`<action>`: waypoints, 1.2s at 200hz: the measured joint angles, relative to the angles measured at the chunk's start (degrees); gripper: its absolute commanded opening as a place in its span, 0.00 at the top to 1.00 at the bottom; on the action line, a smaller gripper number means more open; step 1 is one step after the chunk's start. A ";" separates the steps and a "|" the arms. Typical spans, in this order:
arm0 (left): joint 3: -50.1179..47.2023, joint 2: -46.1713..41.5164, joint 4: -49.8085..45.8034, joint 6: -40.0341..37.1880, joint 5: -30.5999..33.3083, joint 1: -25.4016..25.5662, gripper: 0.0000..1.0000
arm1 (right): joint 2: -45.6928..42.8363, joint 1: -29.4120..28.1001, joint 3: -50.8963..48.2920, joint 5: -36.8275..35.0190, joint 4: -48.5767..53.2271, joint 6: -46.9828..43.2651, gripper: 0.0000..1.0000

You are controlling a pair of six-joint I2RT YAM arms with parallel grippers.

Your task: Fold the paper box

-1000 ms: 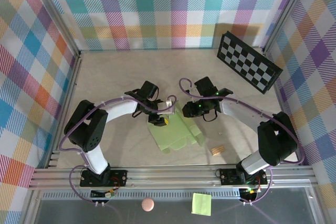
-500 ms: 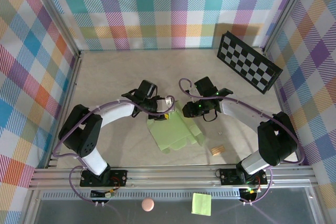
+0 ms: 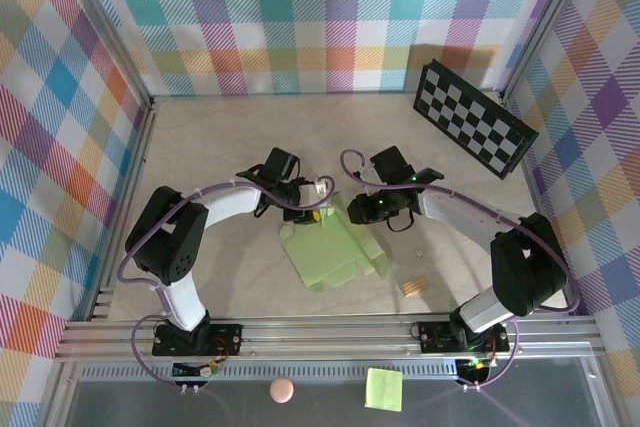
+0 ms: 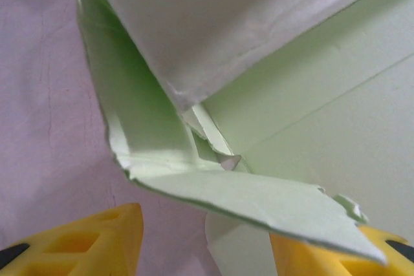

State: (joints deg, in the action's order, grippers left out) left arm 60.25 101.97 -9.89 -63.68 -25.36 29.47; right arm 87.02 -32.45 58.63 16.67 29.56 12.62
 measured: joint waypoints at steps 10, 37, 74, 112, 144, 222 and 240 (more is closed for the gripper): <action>0.02 0.15 0.39 0.37 -0.66 0.00 0.46 | 0.00 0.00 0.00 0.09 0.00 -0.02 0.74; 0.17 0.22 2.16 1.97 -2.91 0.00 0.46 | 0.00 0.00 0.00 0.11 0.00 -0.04 0.74; 0.33 0.37 4.92 4.81 -6.10 0.02 0.47 | 0.07 0.00 0.00 0.52 -0.04 -0.24 0.74; 0.22 0.68 6.12 6.36 -7.19 0.74 0.51 | 0.09 0.00 0.00 0.81 -0.13 -0.33 0.74; -1.05 0.68 8.68 7.78 -7.17 1.44 0.58 | 0.09 0.00 0.00 1.01 -0.24 -0.70 0.74; -8.52 -0.81 20.35 14.67 -3.89 2.99 0.74 | -0.02 0.15 -0.52 2.45 -1.27 -0.68 0.68; -9.62 -1.36 22.34 16.50 -1.62 4.09 0.77 | -0.13 0.22 -0.87 2.97 -1.75 -0.57 0.67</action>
State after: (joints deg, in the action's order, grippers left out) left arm 50.63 100.62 12.45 -47.18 -26.98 33.56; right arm 86.89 -32.23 57.76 19.64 27.81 12.05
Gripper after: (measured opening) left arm 0.252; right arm 0.322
